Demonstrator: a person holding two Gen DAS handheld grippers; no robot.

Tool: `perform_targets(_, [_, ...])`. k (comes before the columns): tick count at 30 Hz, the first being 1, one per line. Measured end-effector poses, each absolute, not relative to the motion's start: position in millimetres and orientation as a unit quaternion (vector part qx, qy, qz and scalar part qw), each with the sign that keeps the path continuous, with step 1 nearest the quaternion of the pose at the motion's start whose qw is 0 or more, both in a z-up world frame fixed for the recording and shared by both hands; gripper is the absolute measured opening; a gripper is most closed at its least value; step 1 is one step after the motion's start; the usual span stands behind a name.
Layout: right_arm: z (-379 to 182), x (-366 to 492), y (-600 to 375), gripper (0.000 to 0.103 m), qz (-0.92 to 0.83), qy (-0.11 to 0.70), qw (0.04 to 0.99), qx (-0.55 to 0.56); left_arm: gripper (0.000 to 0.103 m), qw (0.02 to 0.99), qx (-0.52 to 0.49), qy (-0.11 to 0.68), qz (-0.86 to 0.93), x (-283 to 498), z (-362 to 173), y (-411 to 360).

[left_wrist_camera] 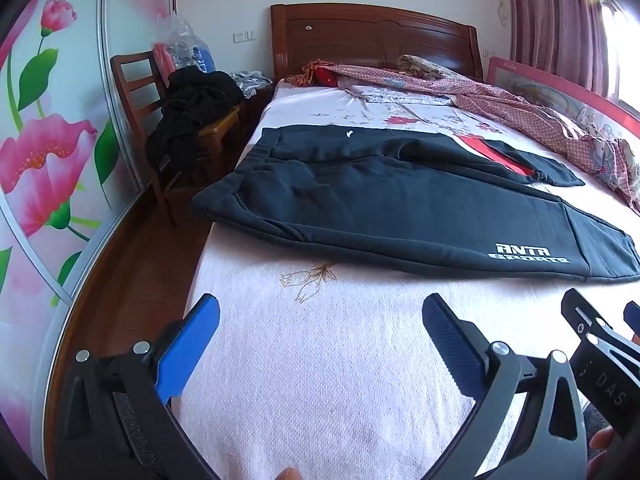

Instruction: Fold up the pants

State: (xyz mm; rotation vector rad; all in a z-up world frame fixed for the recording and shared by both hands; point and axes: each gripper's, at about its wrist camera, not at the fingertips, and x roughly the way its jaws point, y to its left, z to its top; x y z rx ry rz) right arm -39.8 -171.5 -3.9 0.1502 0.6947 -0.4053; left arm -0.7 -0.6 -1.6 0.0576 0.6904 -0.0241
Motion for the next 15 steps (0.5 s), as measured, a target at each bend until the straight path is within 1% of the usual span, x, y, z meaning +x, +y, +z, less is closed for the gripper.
perform_targets(15, [-4.6,-40.2,-170.5,0.100,-0.196,0.339,0.917,0.072,0.101,0.940,0.030,0.340,-0.010,3.7,-2.1,0.7])
